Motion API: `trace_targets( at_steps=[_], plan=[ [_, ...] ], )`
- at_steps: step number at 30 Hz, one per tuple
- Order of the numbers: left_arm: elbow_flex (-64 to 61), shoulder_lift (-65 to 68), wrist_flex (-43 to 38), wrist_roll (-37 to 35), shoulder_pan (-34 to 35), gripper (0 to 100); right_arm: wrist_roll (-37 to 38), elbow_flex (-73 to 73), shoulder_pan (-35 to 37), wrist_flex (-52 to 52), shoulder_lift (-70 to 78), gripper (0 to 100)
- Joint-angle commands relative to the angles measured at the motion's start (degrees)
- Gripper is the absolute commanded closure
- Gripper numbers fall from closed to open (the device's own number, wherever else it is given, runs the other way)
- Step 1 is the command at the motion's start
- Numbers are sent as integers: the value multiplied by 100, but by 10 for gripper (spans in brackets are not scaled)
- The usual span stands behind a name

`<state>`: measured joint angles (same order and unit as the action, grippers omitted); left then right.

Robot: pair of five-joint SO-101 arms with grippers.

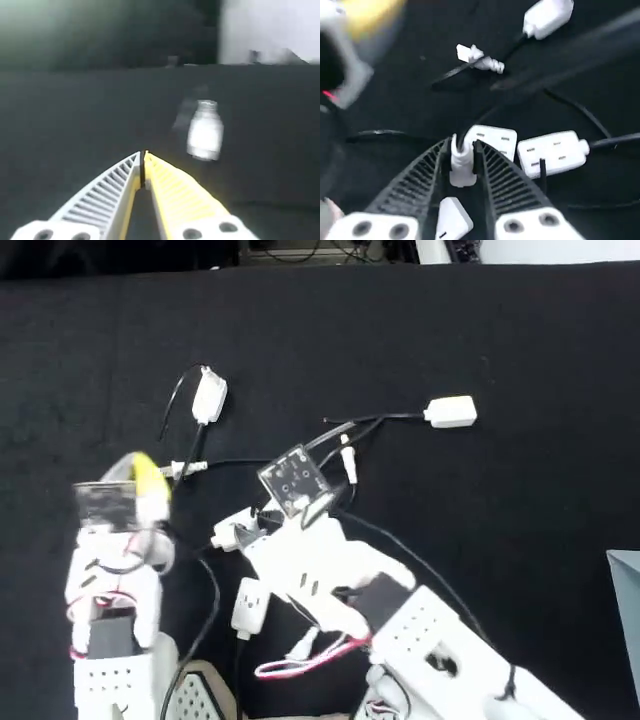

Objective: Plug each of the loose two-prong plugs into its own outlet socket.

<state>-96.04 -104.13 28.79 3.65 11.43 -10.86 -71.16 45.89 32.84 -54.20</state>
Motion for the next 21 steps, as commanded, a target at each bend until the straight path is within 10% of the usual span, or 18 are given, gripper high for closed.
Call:
trace_targets(
  at_steps=[1, 21],
  plan=[
    [-136, -9, 114, -527, 1130, 970, -281, 365, -193, -343, 769, 985],
    [-136, -18, 1222, -888, 1552, 970, -387, 567, -738, -2233, 2949, 986]
  ],
)
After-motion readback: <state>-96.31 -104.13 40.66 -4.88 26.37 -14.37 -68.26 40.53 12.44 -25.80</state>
